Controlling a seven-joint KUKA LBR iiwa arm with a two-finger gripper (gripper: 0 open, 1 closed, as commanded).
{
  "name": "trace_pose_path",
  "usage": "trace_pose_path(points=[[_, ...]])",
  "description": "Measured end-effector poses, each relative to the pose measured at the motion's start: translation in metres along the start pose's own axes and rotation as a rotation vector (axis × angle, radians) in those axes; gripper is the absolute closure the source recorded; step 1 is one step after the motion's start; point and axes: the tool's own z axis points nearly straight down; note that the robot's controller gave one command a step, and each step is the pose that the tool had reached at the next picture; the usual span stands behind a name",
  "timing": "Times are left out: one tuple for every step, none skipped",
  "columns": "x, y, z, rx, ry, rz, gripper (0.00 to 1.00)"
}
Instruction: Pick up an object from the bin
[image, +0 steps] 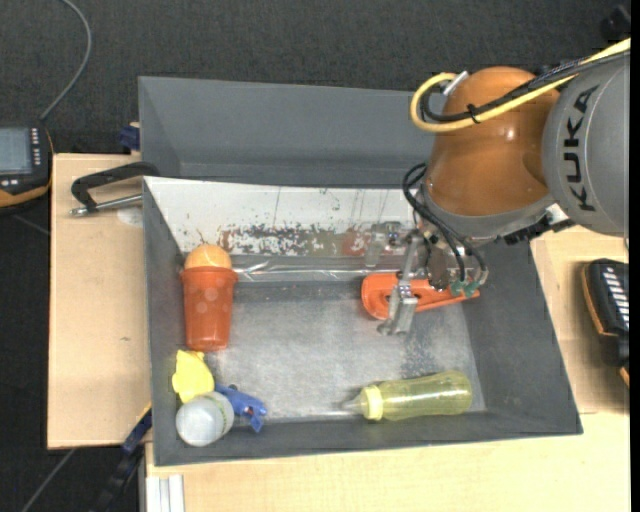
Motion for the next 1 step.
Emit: trace_pose_path(points=[[-0.0012, -0.0001, -0.0048, 0.000, -0.009, 0.001, 0.00]])
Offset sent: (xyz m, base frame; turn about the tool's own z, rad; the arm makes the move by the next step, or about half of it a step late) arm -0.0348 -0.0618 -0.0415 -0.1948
